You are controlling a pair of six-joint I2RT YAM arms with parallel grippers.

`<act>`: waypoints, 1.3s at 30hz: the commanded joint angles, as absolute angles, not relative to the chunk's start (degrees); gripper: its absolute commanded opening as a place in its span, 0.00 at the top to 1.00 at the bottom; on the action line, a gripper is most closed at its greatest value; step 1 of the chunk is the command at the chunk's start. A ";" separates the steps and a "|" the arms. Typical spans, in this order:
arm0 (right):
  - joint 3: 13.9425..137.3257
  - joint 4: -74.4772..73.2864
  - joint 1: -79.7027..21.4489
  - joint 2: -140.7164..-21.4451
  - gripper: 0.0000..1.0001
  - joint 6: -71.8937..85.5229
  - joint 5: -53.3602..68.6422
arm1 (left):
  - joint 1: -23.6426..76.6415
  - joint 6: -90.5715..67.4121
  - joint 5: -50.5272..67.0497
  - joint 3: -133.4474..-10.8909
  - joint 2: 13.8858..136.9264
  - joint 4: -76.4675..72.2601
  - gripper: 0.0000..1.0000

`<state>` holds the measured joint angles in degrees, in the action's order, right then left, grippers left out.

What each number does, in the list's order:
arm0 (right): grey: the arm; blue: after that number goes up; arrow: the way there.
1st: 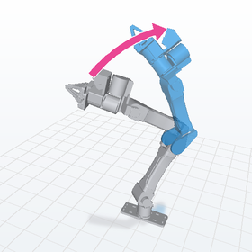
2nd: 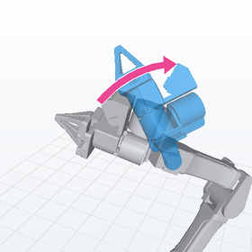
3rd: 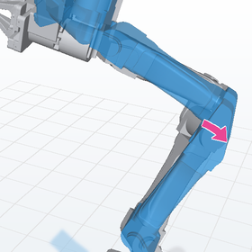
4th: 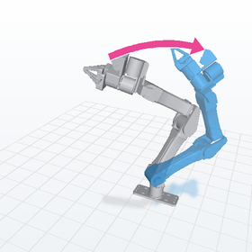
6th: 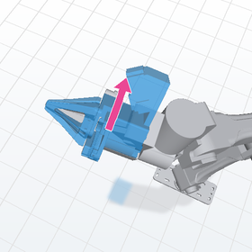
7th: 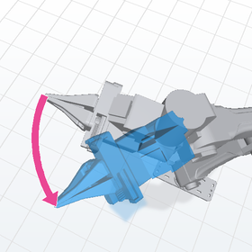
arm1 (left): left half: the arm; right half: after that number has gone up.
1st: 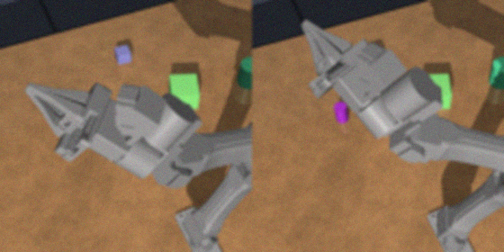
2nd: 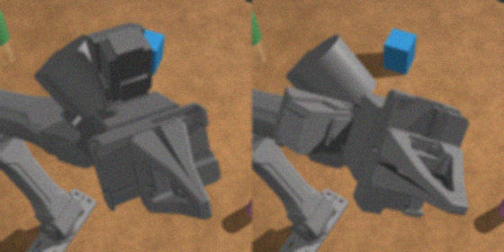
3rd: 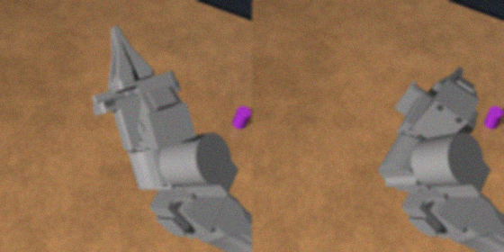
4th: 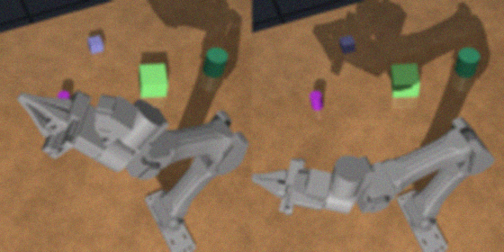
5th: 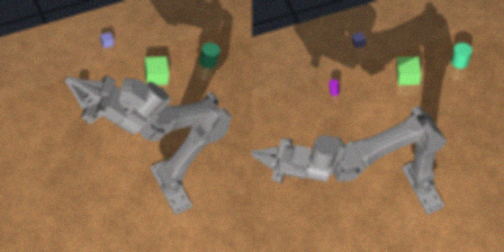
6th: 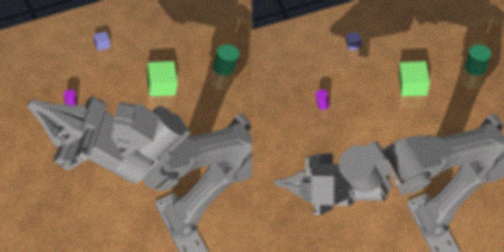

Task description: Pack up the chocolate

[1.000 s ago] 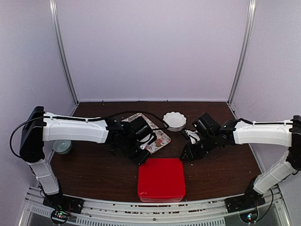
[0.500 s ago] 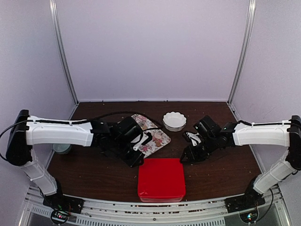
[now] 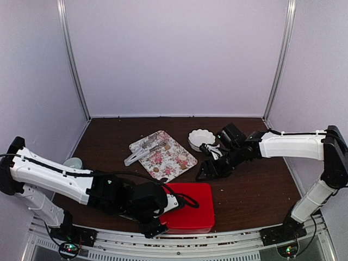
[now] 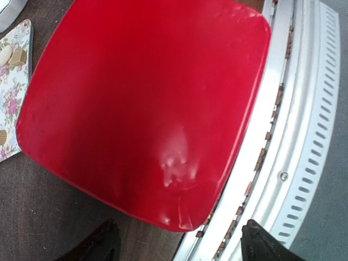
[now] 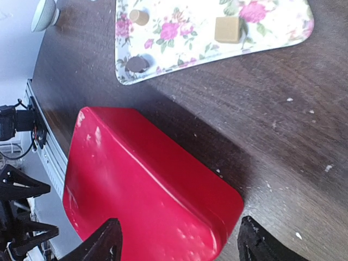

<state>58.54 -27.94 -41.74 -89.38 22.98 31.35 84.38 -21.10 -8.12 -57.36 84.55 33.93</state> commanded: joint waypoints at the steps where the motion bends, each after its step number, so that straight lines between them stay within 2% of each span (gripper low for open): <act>1: 60.61 -26.98 -41.60 -93.20 0.27 19.96 35.97 | 86.17 -22.71 -15.98 -59.69 89.43 31.59 0.20; 5: 59.63 -26.17 -41.58 -94.94 0.32 18.77 38.32 | 86.34 -26.15 -20.99 -61.85 93.78 33.90 0.19; 8: 58.09 -26.37 -41.53 -94.80 0.38 18.07 38.32 | 85.87 -28.21 -25.08 -62.48 95.14 36.05 0.14; 13: 55.83 -26.69 -41.49 -93.40 0.43 17.97 37.98 | 82.01 -30.52 -27.10 -61.73 94.30 37.70 0.13; 28: 48.46 -21.09 -41.13 -89.07 0.48 24.78 40.12 | 65.18 -26.09 -21.64 -60.38 95.24 31.61 0.14; 39: 40.77 -13.29 -44.13 -83.73 0.41 33.91 42.10 | 59.69 -21.94 -15.69 -62.28 98.84 26.67 0.15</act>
<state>42.94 -18.24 -41.85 -86.00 29.10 39.48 61.19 -23.97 -18.85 -59.70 98.15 33.23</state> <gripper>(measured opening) 0.574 0.856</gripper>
